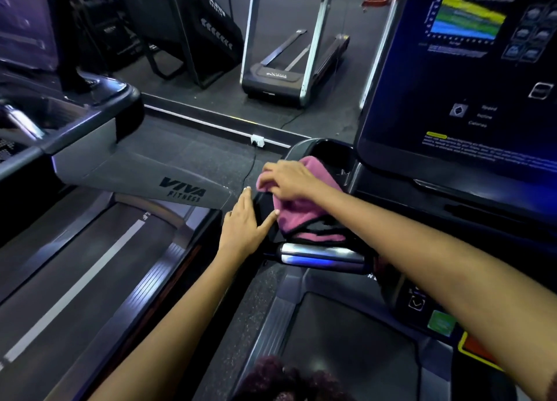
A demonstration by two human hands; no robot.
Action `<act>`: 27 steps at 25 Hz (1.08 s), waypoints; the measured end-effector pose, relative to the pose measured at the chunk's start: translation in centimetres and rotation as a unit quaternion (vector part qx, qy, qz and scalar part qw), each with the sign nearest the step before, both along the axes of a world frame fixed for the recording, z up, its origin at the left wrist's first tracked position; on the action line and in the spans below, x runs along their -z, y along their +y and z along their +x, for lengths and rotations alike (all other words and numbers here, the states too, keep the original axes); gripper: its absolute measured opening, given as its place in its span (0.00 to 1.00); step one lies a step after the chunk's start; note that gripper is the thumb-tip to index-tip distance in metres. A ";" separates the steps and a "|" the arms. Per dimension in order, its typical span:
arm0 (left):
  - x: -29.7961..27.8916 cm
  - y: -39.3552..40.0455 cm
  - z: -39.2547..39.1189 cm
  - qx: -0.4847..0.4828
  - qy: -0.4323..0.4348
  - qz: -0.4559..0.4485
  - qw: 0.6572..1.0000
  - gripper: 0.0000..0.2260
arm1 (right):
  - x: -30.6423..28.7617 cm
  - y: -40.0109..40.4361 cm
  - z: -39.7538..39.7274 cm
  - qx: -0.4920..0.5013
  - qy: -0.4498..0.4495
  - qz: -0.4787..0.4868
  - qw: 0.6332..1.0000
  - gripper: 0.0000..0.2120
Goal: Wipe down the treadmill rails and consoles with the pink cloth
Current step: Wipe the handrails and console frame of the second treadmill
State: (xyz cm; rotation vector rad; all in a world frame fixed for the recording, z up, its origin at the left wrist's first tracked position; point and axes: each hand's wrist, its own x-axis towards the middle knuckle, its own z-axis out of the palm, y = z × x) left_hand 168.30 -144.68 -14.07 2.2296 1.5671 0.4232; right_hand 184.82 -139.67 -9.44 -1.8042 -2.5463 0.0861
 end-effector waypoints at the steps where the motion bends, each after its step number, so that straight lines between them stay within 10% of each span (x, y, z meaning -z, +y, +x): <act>1: 0.0 0.3 0.0 0.008 0.005 -0.006 1.000 0.39 | -0.2 -0.4 0.7 -0.024 0.023 -0.012 0.999 0.11; 7: 0.1 0.3 0.0 0.038 0.038 -0.019 0.998 0.39 | -1.4 3.7 2.5 0.174 0.007 -0.042 0.984 0.11; 12: -0.3 0.1 -0.1 0.030 0.030 -0.023 0.999 0.40 | -0.7 1.9 -0.4 0.072 0.016 0.014 0.997 0.12; 20: -0.1 0.4 -0.4 0.036 -0.008 -0.041 0.998 0.30 | 2.6 -3.8 -0.3 0.252 -0.076 0.086 0.961 0.28; 27: -1.4 4.4 2.9 0.051 -0.012 -0.023 0.998 0.26 | 0.5 0.6 1.0 0.287 -0.045 0.056 0.955 0.15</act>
